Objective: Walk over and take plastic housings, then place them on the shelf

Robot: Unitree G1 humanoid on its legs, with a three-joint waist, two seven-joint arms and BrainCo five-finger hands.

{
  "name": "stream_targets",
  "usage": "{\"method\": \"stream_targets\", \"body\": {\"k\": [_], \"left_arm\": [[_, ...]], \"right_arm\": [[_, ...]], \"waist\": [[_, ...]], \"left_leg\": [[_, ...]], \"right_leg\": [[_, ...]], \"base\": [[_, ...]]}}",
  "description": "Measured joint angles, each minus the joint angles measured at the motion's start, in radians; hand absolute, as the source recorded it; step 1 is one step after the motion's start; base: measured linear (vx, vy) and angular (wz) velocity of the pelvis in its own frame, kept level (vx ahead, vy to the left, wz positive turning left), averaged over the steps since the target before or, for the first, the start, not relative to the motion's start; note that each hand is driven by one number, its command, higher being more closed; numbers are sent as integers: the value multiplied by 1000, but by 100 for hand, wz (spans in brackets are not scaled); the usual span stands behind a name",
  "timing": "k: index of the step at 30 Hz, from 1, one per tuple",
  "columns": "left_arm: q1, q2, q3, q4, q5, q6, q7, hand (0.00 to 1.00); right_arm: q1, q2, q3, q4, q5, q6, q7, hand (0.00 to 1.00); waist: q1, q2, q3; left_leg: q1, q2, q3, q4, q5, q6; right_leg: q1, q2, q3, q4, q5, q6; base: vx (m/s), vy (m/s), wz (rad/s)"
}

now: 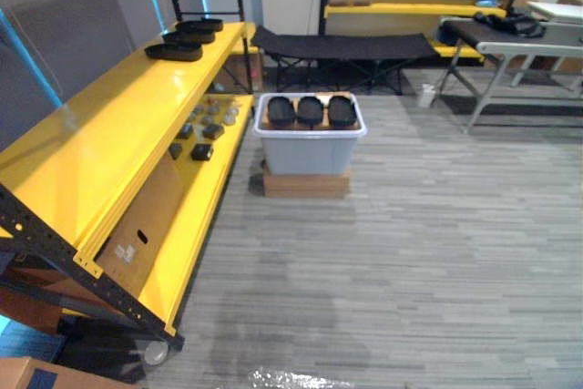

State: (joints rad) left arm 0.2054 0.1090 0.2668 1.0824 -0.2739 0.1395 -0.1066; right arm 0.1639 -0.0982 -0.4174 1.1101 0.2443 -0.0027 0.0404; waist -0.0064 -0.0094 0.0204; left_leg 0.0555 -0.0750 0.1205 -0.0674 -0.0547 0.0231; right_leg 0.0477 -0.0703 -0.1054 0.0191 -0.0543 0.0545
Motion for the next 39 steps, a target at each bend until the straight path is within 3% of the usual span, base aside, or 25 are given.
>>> {"method": "stream_targets", "body": {"k": [2,7,17,25,30,32,36,39], "left_arm": [[-17,-1,12,0,0,-1,-5,0],[-57,-2,37,0,-3,-6,-26,0],[-64,-2,33,-1,-2,-33,-53,0],[-63,-5,-5,-1,-2,-50,-46,0],[-60,-6,-5,-1,4,-50,-31,0],[-57,-9,-9,0,9,-49,-27,0],[-41,-21,-13,0,16,-49,-27,0],[-27,-17,-15,0,17,-52,-27,0]], "right_arm": [[-28,1,-27,19,1,3,11,0],[-96,1,-33,19,3,6,32,0],[-118,6,-33,19,17,6,47,0],[-106,22,-32,19,17,9,53,0],[-99,23,-24,19,17,8,71,0],[-89,21,-17,18,18,8,71,0],[-57,21,-9,18,15,8,64,0],[-55,20,11,18,-7,-10,22,0]], "waist": [[-2,-2,11],[-4,-4,43],[-5,-2,47],[-5,-2,47],[-3,-6,45],[-4,2,45],[-4,17,36],[-3,12,37]], "left_leg": [[17,0,-2,-11,18,24],[51,2,-2,-11,10,12],[96,8,1,-11,-10,-19],[99,13,1,-10,-11,-18],[74,7,3,-12,-8,1],[72,7,0,-19,3,15],[70,10,-3,-20,5,10],[64,10,-2,-20,5,9]], "right_leg": [[19,4,-6,-12,2,2],[58,4,-15,-20,3,2],[94,5,-30,-6,3,3],[88,9,-29,7,2,3],[58,7,-31,7,-20,5],[56,6,-42,11,-30,3],[57,7,-56,7,-37,4],[57,8,-58,-7,-29,8]], "base": [[201,-21,8],[166,-8,4],[61,9,0],[-47,0,-2],[-115,-39,-6],[-125,-61,5],[-85,-26,9],[-13,-2,0]]}}
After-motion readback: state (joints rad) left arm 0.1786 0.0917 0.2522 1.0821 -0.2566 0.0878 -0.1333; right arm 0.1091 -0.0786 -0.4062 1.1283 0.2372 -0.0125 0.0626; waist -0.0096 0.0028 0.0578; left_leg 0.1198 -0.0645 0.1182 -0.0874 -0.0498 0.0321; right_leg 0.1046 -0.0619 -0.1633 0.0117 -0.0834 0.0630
